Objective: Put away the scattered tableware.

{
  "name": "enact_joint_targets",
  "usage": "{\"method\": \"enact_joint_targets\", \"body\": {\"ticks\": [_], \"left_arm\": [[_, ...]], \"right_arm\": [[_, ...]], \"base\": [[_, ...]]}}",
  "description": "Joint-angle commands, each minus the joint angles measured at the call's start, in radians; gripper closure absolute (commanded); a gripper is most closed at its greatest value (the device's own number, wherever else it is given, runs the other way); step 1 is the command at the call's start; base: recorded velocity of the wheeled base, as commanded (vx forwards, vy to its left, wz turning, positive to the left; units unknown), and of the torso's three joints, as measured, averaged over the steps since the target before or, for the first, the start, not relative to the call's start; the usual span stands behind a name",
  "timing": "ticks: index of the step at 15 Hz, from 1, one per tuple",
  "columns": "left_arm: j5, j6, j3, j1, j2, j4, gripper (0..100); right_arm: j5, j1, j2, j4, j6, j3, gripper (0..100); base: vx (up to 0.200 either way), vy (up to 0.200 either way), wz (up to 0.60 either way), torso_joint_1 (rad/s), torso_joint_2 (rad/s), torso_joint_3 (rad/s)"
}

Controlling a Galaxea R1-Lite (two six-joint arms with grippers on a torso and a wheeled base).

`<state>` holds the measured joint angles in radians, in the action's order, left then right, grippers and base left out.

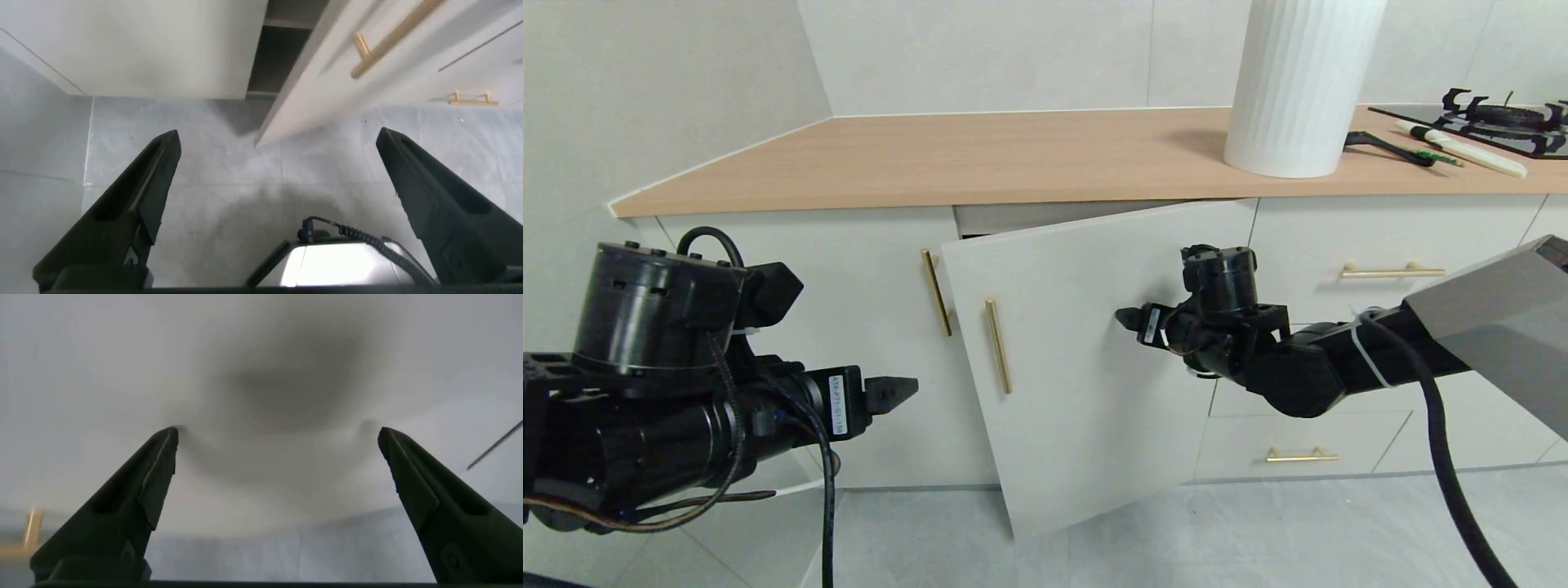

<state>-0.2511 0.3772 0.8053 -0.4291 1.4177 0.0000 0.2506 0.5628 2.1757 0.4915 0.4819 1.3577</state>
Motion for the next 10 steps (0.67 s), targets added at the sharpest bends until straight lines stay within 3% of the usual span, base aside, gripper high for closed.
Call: {"method": "enact_joint_targets", "body": {"ticks": [1,10], "left_arm": [[-0.001,0.000,0.000,0.000,0.004,0.000,0],[-0.001,0.000,-0.002,0.000,0.009,-0.002,0]], "right_arm": [[0.041,-0.001,0.058,0.002,0.006,0.058,0],[0.136,-0.018,0.125,0.002,0.029,0.166,0]], "base": [[0.000,0.000,0.00,0.000,0.00,0.000],[0.000,0.000,0.00,0.000,0.00,0.000]]}}
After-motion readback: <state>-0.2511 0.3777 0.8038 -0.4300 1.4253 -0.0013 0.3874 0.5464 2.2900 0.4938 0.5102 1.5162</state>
